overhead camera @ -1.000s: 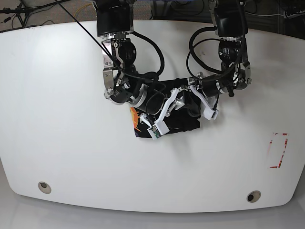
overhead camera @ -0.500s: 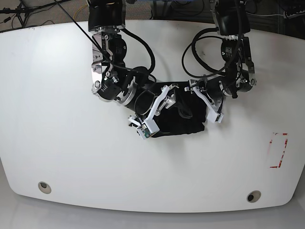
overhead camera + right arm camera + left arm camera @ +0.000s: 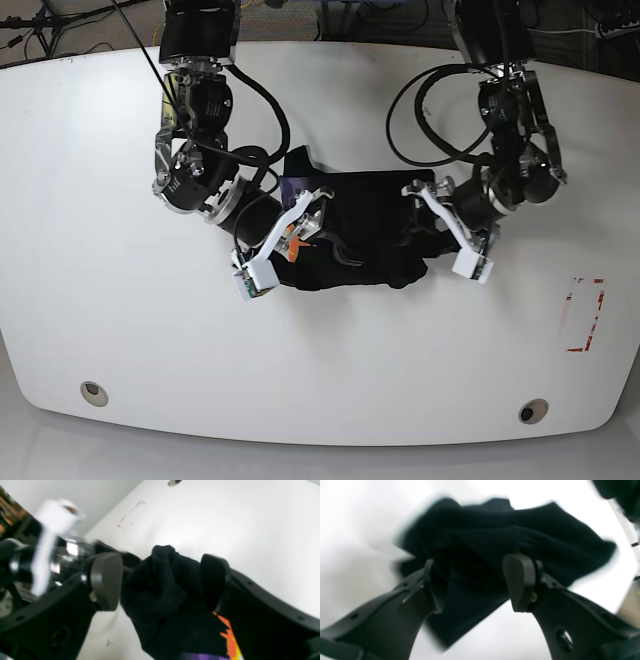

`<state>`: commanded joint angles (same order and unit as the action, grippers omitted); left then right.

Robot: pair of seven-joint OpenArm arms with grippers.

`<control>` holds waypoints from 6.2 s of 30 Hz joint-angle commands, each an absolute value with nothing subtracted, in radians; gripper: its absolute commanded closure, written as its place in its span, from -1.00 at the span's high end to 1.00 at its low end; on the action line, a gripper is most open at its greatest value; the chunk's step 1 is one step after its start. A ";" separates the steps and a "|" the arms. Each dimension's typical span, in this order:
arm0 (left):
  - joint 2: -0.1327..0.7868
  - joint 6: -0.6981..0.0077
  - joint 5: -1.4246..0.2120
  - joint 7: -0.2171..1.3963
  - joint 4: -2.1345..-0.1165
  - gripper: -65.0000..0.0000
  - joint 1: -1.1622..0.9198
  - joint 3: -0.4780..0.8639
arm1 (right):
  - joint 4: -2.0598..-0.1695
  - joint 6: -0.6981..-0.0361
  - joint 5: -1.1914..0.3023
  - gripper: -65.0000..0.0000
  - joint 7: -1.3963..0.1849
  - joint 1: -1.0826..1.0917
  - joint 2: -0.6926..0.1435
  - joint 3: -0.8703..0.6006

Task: Fold the T-shirt properly
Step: 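Hold the folded bundle with the right gripper while the left gripper releases, then grasp the bundle's sides with both grippers, then rotate the bundle with both grippers and fold it in half, then grasp the folded bundle with the left gripper and drag it aside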

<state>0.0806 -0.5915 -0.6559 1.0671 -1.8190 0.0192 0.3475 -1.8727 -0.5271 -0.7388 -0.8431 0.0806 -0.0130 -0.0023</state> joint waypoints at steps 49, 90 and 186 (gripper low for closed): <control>-0.054 -0.404 -0.226 1.040 -1.891 -0.71 -0.045 0.039 | -1.279 -0.538 -0.239 -0.83 -0.420 0.286 -0.044 0.143; 0.082 -0.407 -0.147 0.823 -1.503 -0.71 0.283 -0.269 | -1.784 -0.576 -0.200 -0.84 -0.479 -0.226 -0.048 0.045; 0.202 -0.007 -0.035 0.493 -1.475 0.23 -0.108 -0.148 | -1.963 -0.662 -0.208 -0.84 -0.591 -0.277 -0.093 -0.251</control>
<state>0.2018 -0.0069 -0.0345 0.4933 -1.4753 -0.1082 -0.1481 -1.9632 -0.6621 -0.2079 -0.5915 -0.2770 -0.0928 -0.2509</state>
